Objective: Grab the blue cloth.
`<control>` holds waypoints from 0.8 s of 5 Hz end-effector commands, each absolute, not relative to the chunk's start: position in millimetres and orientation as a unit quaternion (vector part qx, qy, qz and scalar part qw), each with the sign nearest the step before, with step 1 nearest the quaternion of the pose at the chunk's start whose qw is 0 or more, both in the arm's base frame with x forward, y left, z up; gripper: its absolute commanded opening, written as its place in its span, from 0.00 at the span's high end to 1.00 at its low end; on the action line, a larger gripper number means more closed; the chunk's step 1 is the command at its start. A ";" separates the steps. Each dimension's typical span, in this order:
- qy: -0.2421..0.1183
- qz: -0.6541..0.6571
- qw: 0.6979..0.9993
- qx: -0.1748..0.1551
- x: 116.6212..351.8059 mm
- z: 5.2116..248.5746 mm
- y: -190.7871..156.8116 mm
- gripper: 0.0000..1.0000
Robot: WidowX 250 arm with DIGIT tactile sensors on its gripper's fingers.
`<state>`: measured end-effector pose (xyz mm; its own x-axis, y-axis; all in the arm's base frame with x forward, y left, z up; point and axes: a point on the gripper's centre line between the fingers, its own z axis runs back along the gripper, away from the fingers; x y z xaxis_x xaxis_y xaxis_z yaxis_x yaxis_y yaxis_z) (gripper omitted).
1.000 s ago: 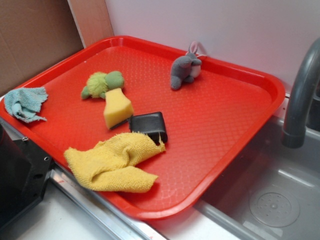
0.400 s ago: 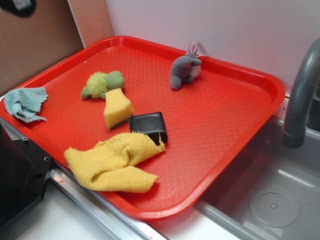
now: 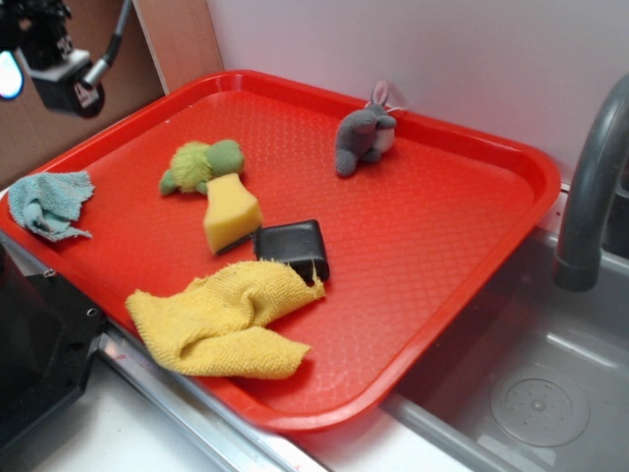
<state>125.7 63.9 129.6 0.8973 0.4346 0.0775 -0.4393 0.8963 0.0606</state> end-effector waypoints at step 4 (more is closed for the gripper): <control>0.039 0.355 0.924 0.134 100.2 27.3 140.0 0.00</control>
